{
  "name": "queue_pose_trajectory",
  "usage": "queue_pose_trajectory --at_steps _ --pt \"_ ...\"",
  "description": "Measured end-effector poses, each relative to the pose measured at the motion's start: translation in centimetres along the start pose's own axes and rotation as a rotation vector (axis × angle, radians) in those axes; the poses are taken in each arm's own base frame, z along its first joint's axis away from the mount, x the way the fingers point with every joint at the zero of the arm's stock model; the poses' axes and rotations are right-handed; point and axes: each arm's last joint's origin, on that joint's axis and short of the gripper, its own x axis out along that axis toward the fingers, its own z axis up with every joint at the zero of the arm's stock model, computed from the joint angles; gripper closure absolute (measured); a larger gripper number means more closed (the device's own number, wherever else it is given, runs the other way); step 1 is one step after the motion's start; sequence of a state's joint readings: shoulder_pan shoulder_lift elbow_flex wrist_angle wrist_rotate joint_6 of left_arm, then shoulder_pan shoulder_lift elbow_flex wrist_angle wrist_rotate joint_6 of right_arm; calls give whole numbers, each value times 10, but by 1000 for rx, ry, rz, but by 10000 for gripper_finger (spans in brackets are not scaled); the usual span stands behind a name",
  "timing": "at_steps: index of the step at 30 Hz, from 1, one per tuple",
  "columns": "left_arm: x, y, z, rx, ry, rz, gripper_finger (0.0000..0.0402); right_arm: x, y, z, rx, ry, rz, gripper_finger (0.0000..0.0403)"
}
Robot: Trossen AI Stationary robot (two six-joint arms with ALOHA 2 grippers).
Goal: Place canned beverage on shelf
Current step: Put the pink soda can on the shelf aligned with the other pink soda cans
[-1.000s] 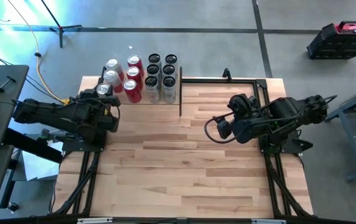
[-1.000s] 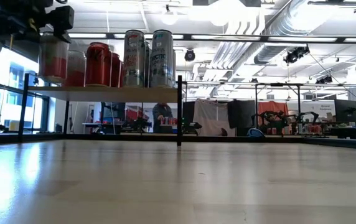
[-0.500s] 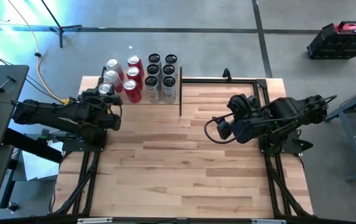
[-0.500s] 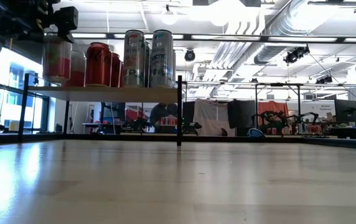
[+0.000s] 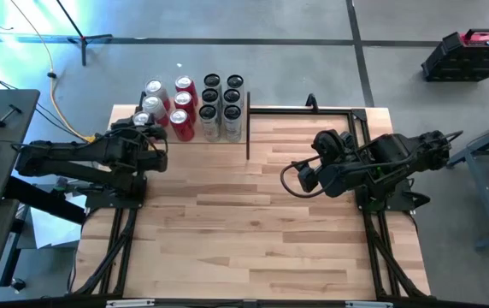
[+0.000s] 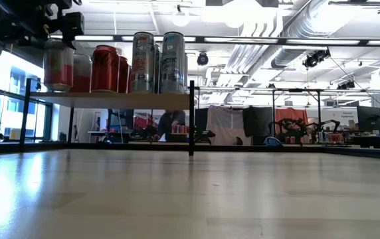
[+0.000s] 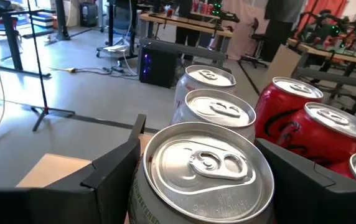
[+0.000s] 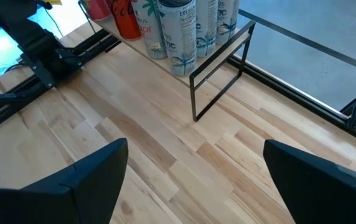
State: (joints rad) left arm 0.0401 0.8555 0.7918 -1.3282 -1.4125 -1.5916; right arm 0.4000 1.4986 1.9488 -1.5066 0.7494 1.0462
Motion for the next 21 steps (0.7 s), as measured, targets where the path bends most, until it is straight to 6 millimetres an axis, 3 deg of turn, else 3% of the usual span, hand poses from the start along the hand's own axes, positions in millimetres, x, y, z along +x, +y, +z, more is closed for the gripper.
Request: queue_pose_trajectory --at_steps 21 --pt "3 -13 -9 63 11 15 126 0 1 0 8 19 17 43"
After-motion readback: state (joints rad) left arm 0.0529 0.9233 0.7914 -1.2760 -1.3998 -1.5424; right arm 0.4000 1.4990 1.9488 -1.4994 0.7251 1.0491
